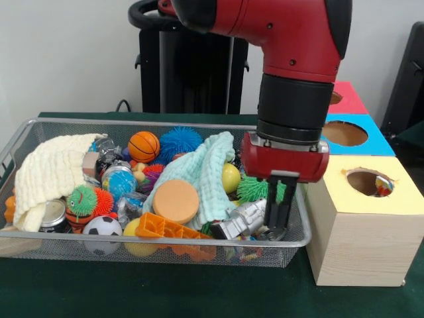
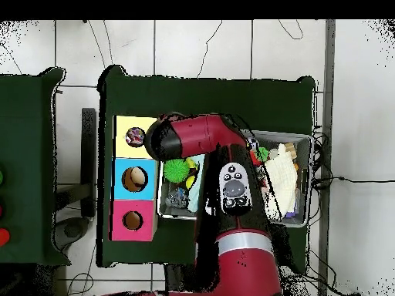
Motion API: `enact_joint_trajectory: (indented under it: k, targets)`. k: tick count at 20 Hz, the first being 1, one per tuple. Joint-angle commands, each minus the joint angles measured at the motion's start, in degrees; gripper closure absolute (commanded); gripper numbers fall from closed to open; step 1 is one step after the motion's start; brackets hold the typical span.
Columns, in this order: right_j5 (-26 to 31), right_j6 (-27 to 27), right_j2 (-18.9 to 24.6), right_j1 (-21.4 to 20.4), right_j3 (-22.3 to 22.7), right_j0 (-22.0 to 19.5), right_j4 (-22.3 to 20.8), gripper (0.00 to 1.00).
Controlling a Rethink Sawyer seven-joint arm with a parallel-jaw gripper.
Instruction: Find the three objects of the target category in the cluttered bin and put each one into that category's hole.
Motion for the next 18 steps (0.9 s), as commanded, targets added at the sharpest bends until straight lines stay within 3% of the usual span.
enact_joint_trajectory:
  k: [1, 18]
  targets:
    - [-3.6, 2.0, 2.0, 2.9, 5.4, -1.4, -2.2, 1.00]
    - [-1.2, -1.4, 1.6, 7.7, 1.6, -2.1, -2.9, 1.00]
